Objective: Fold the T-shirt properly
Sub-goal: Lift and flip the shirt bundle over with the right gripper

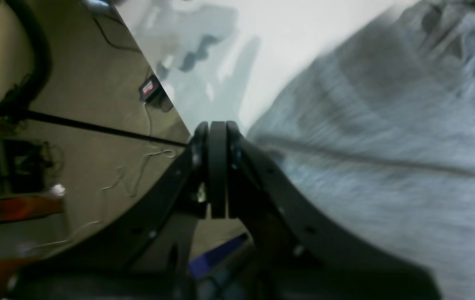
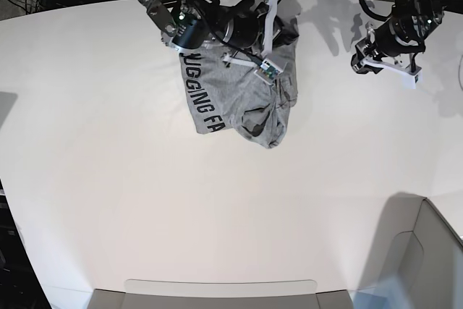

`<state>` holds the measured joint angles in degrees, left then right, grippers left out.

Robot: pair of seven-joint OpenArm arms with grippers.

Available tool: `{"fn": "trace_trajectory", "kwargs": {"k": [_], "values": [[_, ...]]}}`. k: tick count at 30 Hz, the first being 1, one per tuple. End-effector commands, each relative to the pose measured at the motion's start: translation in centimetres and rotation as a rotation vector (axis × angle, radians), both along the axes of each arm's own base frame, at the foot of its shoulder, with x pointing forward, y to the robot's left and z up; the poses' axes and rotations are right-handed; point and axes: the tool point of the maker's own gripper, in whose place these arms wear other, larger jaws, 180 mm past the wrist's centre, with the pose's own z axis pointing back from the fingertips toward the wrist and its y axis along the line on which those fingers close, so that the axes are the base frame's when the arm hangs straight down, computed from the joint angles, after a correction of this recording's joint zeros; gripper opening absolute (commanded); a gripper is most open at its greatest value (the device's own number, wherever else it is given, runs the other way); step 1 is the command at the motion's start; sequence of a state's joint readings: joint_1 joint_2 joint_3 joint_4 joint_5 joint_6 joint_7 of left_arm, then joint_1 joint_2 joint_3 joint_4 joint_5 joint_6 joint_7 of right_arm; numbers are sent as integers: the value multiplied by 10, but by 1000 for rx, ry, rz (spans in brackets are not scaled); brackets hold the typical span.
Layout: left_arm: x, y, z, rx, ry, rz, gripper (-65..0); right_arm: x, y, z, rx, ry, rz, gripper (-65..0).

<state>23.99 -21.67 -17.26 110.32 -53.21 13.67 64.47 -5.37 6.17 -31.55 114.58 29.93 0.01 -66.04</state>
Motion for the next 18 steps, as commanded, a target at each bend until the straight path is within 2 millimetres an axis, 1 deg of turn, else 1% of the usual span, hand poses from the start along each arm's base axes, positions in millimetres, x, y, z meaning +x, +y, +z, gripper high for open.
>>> {"fn": "trace_trajectory", "kwargs": {"k": [1,3,6,8,10,12,13,16,18], "values": [[2,3,5,9,-16,-4,-484,22,-5,17,31,-66,-44,-650],[2,3,5,9,-16,-4,-484,45,-18,24,32,-94,-109,-650],[4,2,6,7,-20,-5,-484,85,-43,32,15,-148,-215,-650],[4,1,5,4,-18,-8,-484,108,-57,28,-10,-150,-267,-650],[4,1,5,4,-20,-7,-484,123,-62,15,-48,-125,-280,-650],[4,1,5,4,-20,-7,-484,135,-62,-5,-92,-75,-280,-650],[4,1,5,4,-20,-7,-484,136,-59,-16,-115,-50,-265,-650],[4,1,5,4,-20,-7,-484,129,-38,-37,-151,9,-203,-650],[4,0,5,3,-18,-8,-484,125,-19,-43,-155,24,-159,-650]]}}
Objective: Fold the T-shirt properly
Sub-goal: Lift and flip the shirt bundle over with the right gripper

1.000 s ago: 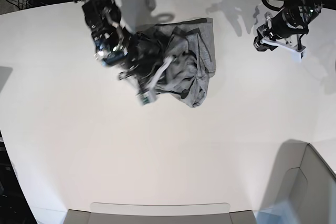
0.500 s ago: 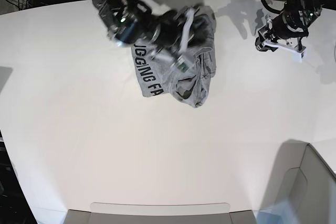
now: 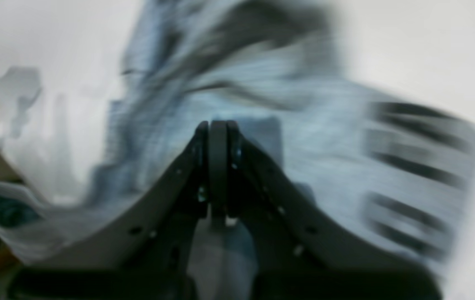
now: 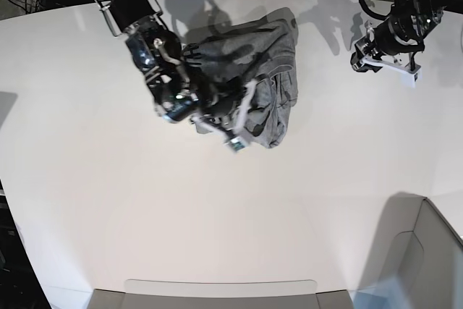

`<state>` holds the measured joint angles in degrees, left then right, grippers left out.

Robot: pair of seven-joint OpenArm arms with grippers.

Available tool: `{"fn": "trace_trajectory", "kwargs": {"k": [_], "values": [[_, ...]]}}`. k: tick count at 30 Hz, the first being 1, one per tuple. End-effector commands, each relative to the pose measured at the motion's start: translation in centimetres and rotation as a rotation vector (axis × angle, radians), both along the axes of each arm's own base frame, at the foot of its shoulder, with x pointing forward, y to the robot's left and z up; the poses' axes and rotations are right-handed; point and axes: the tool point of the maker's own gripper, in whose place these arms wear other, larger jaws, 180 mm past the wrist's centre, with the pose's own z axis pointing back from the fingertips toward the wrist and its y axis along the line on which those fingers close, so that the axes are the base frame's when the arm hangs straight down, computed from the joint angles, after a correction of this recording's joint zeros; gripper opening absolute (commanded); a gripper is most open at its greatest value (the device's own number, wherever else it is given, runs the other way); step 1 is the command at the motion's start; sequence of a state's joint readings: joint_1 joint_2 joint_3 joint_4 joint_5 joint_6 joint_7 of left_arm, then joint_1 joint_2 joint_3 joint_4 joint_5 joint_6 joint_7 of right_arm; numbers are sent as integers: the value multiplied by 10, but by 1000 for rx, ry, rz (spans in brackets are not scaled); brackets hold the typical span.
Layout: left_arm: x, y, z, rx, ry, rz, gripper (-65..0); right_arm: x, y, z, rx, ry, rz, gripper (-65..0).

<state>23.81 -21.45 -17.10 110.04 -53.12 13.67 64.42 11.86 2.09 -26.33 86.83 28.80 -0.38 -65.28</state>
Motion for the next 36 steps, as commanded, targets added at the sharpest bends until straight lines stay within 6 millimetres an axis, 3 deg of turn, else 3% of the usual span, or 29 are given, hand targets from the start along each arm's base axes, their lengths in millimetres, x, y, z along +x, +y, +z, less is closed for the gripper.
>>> {"fn": "trace_trajectory", "kwargs": {"k": [1,4,9,16,18,24,31,33,36], "values": [[4,1,6,7,-20,-9,-484,12,19,18,59,-52,14,-650],[4,1,6,4,-18,-11,-484,23,43,17,98,-87,22,-650],[4,1,6,4,-18,-11,-484,45,65,12,90,-83,19,-650],[2,1,5,4,-14,-11,-484,40,87,54,193,-165,56,-650],[2,1,5,4,-14,-11,-484,31,87,68,233,-196,60,-650],[1,1,5,4,-13,-9,-484,-9,54,81,272,-256,68,-650],[3,1,6,4,-17,-11,-484,-51,29,25,140,-79,100,-650],[3,1,6,4,-17,-11,-484,-72,32,14,110,-28,154,-650],[3,1,6,4,-17,-11,-484,-109,45,14,86,-26,341,-650]]}}
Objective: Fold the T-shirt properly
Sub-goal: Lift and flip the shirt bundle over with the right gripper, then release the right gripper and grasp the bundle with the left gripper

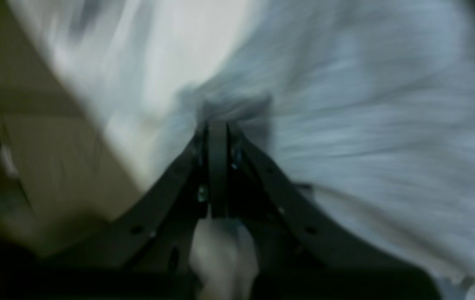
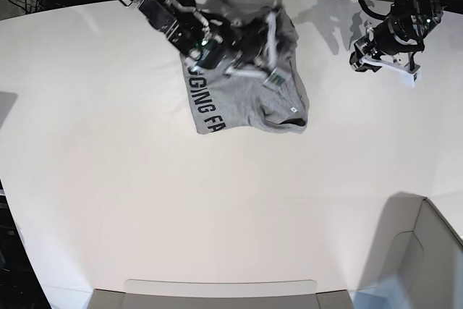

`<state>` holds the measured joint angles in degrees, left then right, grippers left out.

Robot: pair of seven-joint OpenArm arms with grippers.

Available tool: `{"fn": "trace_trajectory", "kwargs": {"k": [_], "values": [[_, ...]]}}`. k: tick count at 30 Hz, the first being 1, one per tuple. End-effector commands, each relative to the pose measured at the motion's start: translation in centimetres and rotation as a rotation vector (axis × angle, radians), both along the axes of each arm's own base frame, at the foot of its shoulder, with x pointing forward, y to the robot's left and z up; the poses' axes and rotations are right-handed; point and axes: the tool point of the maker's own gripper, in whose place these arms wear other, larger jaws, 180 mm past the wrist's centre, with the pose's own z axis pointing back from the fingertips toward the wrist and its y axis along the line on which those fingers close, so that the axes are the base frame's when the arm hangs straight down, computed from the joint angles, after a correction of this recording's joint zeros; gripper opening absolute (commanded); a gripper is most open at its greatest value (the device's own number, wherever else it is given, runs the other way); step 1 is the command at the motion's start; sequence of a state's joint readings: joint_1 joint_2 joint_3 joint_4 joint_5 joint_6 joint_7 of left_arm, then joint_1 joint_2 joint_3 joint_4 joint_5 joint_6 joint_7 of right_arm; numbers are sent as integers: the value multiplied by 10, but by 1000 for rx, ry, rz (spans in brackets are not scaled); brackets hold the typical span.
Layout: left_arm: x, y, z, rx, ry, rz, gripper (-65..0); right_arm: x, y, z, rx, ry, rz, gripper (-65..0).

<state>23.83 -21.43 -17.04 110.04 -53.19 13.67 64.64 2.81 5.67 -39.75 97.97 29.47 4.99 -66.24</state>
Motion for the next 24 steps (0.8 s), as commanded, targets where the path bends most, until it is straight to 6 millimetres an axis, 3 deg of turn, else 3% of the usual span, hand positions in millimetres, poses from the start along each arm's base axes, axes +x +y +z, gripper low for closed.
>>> {"fn": "trace_trajectory", "kwargs": {"k": [1,5,8,11,14,16,18,20,24], "values": [[4,2,6,8,-20,-8,-484,-1,13,18,60,-38,44,-650],[4,2,7,7,-23,-8,-484,2,18,32,94,-78,57,-650],[5,3,8,10,-28,-5,-484,34,7,54,134,-145,-30,-650],[6,-1,11,6,-39,-17,-485,80,-22,83,182,-225,-194,-650],[16,-18,26,9,-100,-79,-487,128,-72,100,185,-287,-393,-650],[33,-40,41,9,-188,-183,-518,151,-111,99,151,-306,-510,-650],[42,-57,47,4,-240,-261,-581,160,-138,91,111,-302,-569,-650],[48,-76,49,-13,-269,-326,-650,162,-162,78,54,-289,-601,-650],[48,-115,48,-64,-276,-432,-650,154,-196,52,-31,-236,-641,-650]]}}
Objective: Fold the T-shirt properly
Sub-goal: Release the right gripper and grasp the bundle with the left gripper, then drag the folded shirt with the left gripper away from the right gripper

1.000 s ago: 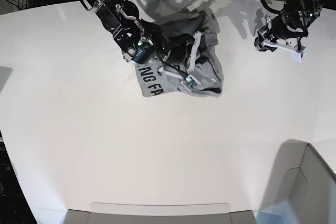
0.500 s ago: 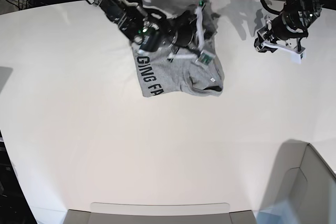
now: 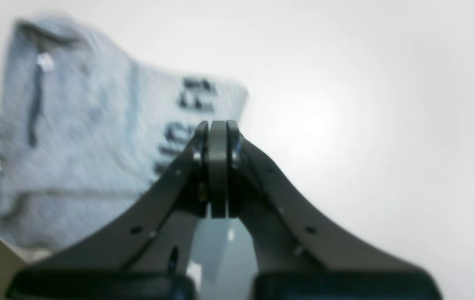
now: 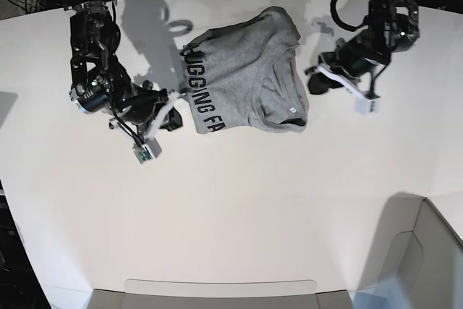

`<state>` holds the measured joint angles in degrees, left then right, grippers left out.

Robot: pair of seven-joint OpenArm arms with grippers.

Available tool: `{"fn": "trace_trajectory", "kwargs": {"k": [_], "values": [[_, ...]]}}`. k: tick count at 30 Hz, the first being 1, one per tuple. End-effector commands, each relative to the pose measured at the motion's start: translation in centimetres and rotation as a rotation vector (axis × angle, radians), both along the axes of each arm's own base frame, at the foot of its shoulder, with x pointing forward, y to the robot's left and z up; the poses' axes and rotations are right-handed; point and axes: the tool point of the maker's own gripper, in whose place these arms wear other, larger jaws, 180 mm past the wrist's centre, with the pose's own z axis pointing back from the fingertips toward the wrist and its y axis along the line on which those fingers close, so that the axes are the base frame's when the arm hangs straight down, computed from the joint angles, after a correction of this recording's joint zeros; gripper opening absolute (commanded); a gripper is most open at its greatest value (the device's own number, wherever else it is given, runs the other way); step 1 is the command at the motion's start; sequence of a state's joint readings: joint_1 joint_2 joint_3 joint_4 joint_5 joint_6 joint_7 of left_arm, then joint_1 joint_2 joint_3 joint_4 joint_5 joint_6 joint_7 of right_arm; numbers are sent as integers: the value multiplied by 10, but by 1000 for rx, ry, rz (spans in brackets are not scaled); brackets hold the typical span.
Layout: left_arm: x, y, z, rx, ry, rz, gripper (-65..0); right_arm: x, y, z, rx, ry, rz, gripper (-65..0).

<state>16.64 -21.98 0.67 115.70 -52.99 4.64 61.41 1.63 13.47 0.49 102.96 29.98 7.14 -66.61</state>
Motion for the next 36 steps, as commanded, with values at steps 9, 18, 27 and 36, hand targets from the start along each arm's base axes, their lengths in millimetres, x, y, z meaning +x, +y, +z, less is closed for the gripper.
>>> {"fn": "trace_trajectory", "kwargs": {"k": [9,18,27,36], "values": [[-37,-85,-19,98,15,-429,-650,-27,-24,-44,-48,127,-19,-650],[-52,-51,-87,295,182,-426,-650,-65,31,-66,-69,182,264,-650],[45,33,-50,353,54,-107,-650,-133,92,-64,-41,201,529,-650],[96,-7,-4,249,-69,-96,-650,-136,66,-37,-85,111,529,-650]]}}
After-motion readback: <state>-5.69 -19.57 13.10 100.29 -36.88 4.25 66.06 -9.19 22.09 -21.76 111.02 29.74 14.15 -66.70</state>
